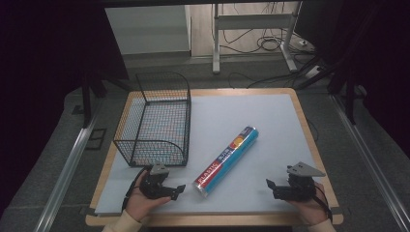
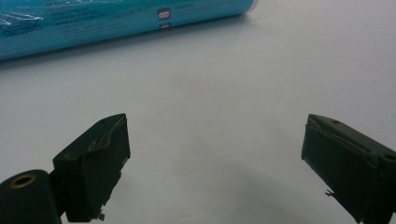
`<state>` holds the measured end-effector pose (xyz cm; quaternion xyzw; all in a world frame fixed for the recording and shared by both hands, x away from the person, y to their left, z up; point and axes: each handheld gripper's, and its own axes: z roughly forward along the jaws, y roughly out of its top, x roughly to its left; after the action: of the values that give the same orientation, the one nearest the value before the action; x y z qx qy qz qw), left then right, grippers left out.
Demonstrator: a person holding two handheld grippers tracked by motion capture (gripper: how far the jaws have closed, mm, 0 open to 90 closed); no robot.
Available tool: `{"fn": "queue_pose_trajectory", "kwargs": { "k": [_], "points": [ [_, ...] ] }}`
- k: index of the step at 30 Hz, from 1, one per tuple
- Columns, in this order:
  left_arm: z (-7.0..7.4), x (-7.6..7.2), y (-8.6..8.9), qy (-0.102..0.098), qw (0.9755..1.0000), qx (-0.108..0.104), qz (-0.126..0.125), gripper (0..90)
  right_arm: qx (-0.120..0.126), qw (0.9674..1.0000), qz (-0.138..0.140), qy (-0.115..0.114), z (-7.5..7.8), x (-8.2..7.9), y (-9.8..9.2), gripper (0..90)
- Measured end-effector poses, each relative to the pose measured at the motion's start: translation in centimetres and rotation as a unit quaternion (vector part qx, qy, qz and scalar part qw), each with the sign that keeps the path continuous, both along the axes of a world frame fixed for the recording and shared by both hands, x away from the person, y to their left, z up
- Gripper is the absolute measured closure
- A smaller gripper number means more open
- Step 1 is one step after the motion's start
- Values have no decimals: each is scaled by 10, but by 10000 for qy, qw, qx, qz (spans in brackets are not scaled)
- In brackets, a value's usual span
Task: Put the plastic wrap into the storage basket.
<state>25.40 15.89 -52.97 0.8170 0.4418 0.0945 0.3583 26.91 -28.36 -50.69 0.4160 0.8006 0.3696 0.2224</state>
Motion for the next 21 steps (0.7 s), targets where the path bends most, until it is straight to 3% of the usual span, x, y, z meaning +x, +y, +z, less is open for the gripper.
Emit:
{"fn": "queue_pose_trajectory", "kwargs": {
  "k": [8,21],
  "points": [
    [4,-1,1,-29,10000,42,2,165,50,10000,-62,6,0,2,-3,94],
    [27,-6,-4,-38,10000,-30,-86,164,97,9999,-11,-51,3,1,-4,121]
  ]
}}
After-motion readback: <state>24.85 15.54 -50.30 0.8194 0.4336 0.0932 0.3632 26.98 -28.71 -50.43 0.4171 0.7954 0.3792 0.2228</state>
